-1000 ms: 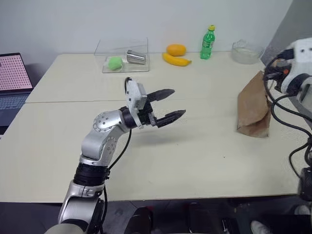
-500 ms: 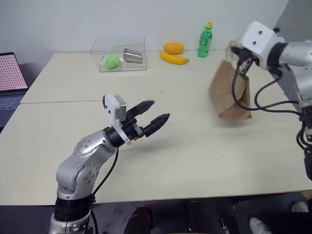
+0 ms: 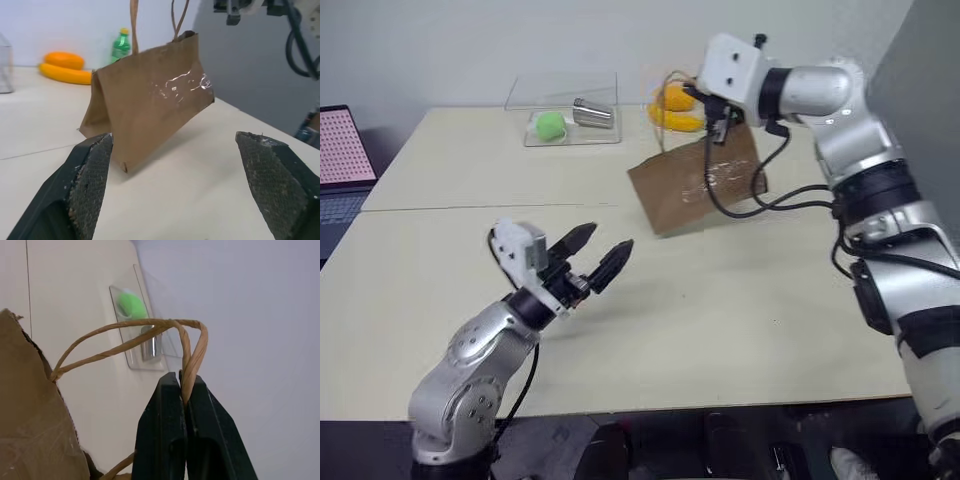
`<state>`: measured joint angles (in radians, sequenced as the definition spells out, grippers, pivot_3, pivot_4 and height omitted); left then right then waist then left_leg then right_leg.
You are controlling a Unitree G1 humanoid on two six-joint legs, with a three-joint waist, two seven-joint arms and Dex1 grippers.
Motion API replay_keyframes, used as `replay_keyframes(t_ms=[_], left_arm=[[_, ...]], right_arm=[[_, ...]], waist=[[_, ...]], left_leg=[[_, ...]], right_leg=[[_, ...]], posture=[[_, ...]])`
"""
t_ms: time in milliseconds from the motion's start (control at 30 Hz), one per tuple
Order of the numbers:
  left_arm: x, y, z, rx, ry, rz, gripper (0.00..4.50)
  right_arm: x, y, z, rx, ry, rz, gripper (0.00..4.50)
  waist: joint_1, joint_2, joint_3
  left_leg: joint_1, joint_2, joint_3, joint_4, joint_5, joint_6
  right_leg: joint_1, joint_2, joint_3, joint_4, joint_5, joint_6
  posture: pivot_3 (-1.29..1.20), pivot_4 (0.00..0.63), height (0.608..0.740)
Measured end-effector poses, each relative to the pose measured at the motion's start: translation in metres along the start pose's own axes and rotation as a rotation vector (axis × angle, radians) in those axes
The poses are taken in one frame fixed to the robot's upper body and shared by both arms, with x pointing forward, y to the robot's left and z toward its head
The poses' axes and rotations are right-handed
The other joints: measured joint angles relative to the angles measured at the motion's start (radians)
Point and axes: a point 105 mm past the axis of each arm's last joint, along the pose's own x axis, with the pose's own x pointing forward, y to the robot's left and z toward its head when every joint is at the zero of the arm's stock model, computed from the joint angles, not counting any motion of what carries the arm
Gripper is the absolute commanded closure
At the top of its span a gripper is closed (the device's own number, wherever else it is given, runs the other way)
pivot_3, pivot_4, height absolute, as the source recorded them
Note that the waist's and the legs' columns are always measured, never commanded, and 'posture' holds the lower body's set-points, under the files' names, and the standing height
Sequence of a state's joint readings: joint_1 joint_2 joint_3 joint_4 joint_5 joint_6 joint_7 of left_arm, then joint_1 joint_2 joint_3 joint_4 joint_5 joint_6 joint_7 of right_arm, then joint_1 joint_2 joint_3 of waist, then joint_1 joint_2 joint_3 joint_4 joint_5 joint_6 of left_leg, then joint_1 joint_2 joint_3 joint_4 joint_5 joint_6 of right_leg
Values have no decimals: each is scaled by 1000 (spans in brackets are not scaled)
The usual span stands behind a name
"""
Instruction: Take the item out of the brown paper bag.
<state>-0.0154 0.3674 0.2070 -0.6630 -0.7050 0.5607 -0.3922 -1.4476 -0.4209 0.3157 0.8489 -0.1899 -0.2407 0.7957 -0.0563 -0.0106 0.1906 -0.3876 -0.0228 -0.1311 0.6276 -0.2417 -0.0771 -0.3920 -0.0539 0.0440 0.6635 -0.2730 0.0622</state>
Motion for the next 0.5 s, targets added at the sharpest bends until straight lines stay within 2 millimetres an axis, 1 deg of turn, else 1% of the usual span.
replay_keyframes(t_ms=[133,267,367,500], left_arm=[[-8,1,5,68,-32,47,376],[-14,5,6,114,-44,90,376],[-14,5,7,136,-56,100,376],[-14,5,8,154,-64,104,376]], right_arm=[[16,8,17,-29,-77,6,4477],[29,15,28,-32,-127,2,4477],[38,19,31,-24,-126,2,4477],[47,33,27,-5,-99,36,4477]], waist=[[3,0,0],[3,0,0],[2,0,0],[2,0,0]], left_leg=[[-1,0,0,0,0,0],[-1,0,-1,1,-2,3],[-1,0,-1,1,-2,3],[-1,0,-1,1,-2,3]], right_leg=[[0,0,0,1,0,0],[0,0,-1,1,0,-1],[0,1,-1,1,0,-1],[0,1,-1,1,1,-1]], posture=[[0,150,740],[0,150,740],[0,150,740],[0,150,740]])
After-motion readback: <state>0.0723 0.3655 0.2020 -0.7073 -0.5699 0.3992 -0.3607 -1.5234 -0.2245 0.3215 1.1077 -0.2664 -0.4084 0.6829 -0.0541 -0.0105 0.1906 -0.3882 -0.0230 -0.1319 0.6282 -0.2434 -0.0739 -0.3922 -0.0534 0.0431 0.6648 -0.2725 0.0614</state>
